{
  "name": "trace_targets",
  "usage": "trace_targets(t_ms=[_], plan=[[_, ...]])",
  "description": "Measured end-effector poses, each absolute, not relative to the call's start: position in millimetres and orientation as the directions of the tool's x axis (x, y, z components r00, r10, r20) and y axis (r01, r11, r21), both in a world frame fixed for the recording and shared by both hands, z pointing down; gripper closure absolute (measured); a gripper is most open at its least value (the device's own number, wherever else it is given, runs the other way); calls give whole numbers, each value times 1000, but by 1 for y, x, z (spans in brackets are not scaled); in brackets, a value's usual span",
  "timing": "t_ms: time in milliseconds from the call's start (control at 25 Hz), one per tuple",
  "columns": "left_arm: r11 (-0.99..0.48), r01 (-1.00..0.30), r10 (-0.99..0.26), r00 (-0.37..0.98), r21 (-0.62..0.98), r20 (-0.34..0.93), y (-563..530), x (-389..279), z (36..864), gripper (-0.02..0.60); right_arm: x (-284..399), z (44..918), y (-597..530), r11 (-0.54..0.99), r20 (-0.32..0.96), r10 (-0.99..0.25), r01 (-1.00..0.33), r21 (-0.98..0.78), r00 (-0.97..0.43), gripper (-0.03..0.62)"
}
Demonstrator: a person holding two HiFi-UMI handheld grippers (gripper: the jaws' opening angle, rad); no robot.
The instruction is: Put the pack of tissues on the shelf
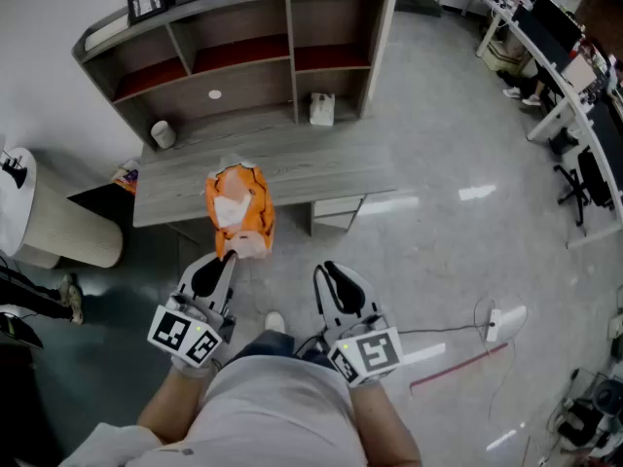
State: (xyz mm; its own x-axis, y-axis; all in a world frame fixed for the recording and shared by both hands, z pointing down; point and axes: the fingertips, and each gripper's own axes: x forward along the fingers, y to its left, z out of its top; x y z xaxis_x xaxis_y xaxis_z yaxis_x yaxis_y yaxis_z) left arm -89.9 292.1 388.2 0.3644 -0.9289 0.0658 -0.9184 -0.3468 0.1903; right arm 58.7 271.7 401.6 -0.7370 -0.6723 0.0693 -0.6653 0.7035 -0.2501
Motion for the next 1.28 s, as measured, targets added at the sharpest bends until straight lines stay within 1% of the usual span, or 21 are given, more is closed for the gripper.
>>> trace_targets(t_ms=[120, 320, 520, 720, 1080, 1280], plan=[[-350, -917, -927, 368, 192, 66, 288, -96, 389, 558, 51, 403, 271, 704, 73, -673, -667, -242, -736, 537], [-365, -908, -922, 384, 206, 60, 278, -144, 392, 558, 3, 405, 260, 689, 80, -682, -676, -262, -727, 537], [-386, -901, -915, 402, 196, 47, 278, -185, 394, 558, -30, 407, 250, 669, 76, -703, -694, -268, -707, 537], [-387, -899, -912, 405, 205, 56, 271, -223, 407, 558, -57, 418, 244, 655, 100, -712, -709, -262, -695, 537], [-398, -890, -905, 421, 224, 65, 244, -237, 422, 558, -83, 429, 212, 669, 103, -696, -693, -266, -711, 537], [-372, -901, -915, 396, 222, 77, 209, -236, 428, 558, -86, 436, 172, 687, 103, -672, -669, -284, -734, 537]])
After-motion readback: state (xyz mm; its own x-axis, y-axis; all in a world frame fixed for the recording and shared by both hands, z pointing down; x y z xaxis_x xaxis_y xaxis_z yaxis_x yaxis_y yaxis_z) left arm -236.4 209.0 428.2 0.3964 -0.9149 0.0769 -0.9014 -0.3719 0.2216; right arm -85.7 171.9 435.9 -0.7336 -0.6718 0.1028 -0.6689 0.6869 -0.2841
